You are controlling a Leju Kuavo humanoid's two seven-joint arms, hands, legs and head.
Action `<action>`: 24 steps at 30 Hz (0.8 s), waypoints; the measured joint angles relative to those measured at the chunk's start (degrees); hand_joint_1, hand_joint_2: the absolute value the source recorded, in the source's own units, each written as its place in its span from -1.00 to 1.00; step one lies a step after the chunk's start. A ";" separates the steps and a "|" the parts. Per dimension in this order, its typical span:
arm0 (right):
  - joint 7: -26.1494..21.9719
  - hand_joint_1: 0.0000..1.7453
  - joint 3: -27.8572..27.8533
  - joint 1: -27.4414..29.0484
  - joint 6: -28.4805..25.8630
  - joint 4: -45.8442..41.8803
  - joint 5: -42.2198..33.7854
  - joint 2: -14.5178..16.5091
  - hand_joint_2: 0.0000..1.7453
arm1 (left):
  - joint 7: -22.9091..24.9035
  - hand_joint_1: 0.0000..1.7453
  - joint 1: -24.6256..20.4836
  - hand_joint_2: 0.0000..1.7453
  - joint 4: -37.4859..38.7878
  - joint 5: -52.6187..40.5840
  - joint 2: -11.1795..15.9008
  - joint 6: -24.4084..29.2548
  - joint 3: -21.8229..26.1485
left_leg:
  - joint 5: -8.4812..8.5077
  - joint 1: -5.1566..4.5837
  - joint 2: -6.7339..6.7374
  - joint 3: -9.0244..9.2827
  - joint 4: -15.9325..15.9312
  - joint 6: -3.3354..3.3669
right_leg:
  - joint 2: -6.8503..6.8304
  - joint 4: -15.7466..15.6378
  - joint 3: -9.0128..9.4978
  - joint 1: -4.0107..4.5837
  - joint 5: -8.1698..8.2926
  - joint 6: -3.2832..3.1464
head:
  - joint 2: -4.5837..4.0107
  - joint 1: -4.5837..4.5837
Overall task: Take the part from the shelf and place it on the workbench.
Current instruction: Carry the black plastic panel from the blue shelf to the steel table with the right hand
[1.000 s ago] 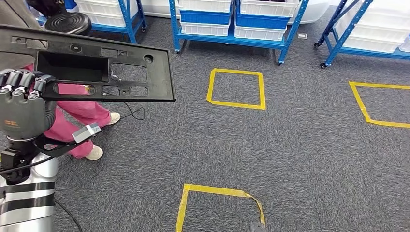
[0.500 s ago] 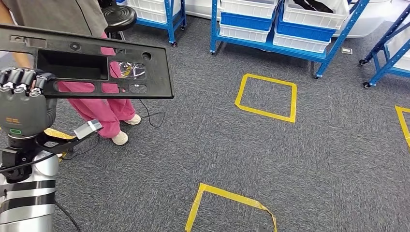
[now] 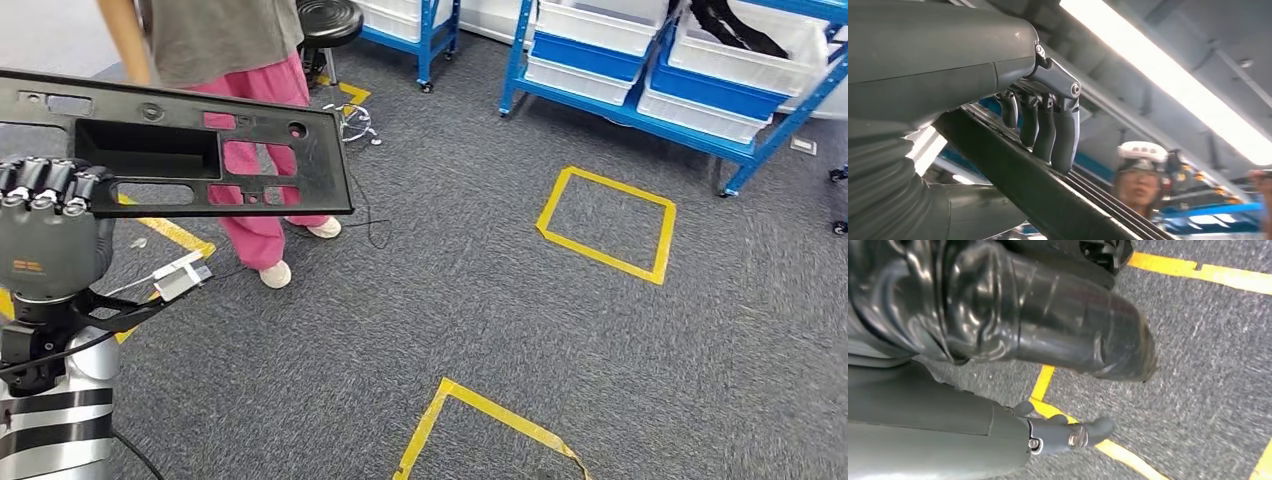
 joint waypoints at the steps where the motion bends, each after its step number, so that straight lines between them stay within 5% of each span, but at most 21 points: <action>1: 0.11 -1.00 0.00 -0.07 -0.01 0.00 0.09 0.01 -1.00 | 0.37 1.00 0.03 1.00 -0.10 -0.17 0.03 0.00 -0.02 | 0.18 0.01 -0.77 -0.13 -0.12 0.47 | -0.05 0.05 0.03 -0.10 -0.11 0.35 | 0.00 -0.01; 3: 0.19 -1.00 0.00 -0.14 0.02 0.00 0.22 0.03 -1.00 | 1.22 1.00 -0.04 1.00 -0.37 -0.58 0.08 0.00 -0.24 | 0.61 0.20 -2.25 -0.37 -0.34 1.34 | 3.11 2.76 -1.25 -0.31 -1.81 0.58 | 0.00 0.04; 5: 0.25 -1.00 -0.01 -0.06 0.05 0.00 0.16 0.08 -1.00 | 2.12 1.00 -0.18 1.00 -0.50 -0.79 0.06 0.00 -0.73 | 0.93 0.25 -3.69 -0.75 -0.38 1.94 | 7.13 10.08 -4.67 -0.44 -5.32 0.09 | 0.00 0.10; 7: 0.30 -1.00 -0.05 0.06 0.17 0.00 -0.12 0.13 -1.00 | 3.14 1.00 -0.24 1.00 -0.50 -0.87 0.06 0.00 -1.40 | 1.17 0.13 -5.41 -1.19 -0.38 2.26 | 8.05 17.17 -8.26 -0.43 -7.83 -0.13 | 0.00 0.11; 8: 0.27 -1.00 -0.12 0.09 0.29 0.00 -0.33 0.15 -1.00 | 3.66 1.00 -0.23 1.00 -0.50 -0.91 0.06 0.00 -1.78 | 1.29 0.10 -6.33 -1.33 -0.37 2.31 | 8.15 18.07 -8.83 -0.43 -7.86 0.05 | 0.00 0.11; 9: 0.21 -1.00 -0.23 0.08 0.48 0.00 -0.56 0.16 -1.00 | 4.12 1.00 -0.24 1.00 -0.50 -0.94 0.07 0.00 -2.17 | 1.41 0.10 -7.25 -1.41 -0.37 2.28 | 8.30 16.47 -8.18 -0.44 -6.91 0.40 | 0.00 0.11; 11: 0.08 -1.00 -0.46 -0.01 0.77 0.00 -0.92 0.14 -1.00 | 4.74 1.00 -0.33 1.00 -0.52 -0.94 0.08 0.00 -2.86 | 1.69 0.18 -8.96 -1.47 -0.37 1.99 | 10.10 7.96 -4.14 -0.50 -3.55 0.97 | 0.00 0.12; 13: 0.01 -1.00 -0.67 -0.10 0.86 0.00 -1.15 0.08 -1.00 | 5.03 1.00 -0.50 1.00 -0.56 -0.93 0.10 0.00 -3.41 | 1.98 0.10 -10.41 -1.62 -0.34 1.50 | 12.18 1.45 -1.07 -0.40 -1.15 0.72 | 0.00 0.08; 14: 0.00 -1.00 -0.75 -0.17 0.87 0.00 -1.22 0.05 -1.00 | 5.08 1.00 -0.57 1.00 -0.58 -0.93 0.13 0.00 -3.61 | 2.16 0.11 -11.02 -1.71 -0.42 1.19 | 12.59 0.44 -0.63 -0.28 -0.74 0.40 | 0.00 0.06; 16: -0.02 -1.00 -0.86 -0.34 0.89 0.00 -1.31 0.08 -1.00 | 5.14 1.00 -0.61 1.00 -0.67 -0.93 0.22 0.00 -3.85 | 2.62 0.21 -12.21 -1.94 -0.72 0.43 | 11.27 0.23 -0.33 -0.25 -0.17 -0.34 | 0.00 0.05; 18: -0.11 -1.00 -0.89 -0.47 0.94 -0.02 -1.32 0.19 -1.00 | 5.40 1.00 -0.66 1.00 -0.81 -0.99 0.42 -0.01 -4.09 | 1.86 0.06 -10.37 -2.88 0.60 -0.02 | 9.82 -0.31 0.11 -0.56 0.45 -1.02 | 0.00 -0.08; 21: -0.56 -1.00 -1.06 -0.22 1.03 -0.04 -1.33 0.30 -1.00 | 6.35 1.00 -0.99 1.00 -0.89 -1.58 0.59 -0.01 -5.03 | -3.43 -0.10 -4.66 -7.27 10.14 -0.42 | 7.45 -0.63 0.22 -0.44 0.75 -1.65 | 0.00 -0.39; 23: -0.73 -1.00 -1.31 -0.07 1.04 -0.04 -1.36 0.31 -1.00 | 7.16 1.00 -1.01 1.00 -0.86 -1.92 0.62 0.00 -5.81 | -5.05 0.13 -3.59 -9.42 15.07 -0.78 | 5.64 -0.60 0.20 -0.29 0.65 -1.75 | 0.00 -0.38; 24: -0.74 -1.00 -1.39 -0.08 1.04 -0.04 -1.35 0.31 -1.00 | 7.60 1.00 -1.03 1.00 -0.85 -2.01 0.68 -0.01 -6.15 | -4.35 0.24 -3.32 -8.97 14.51 -0.91 | 4.79 -0.58 0.22 -0.29 0.56 -1.75 | 0.00 -0.39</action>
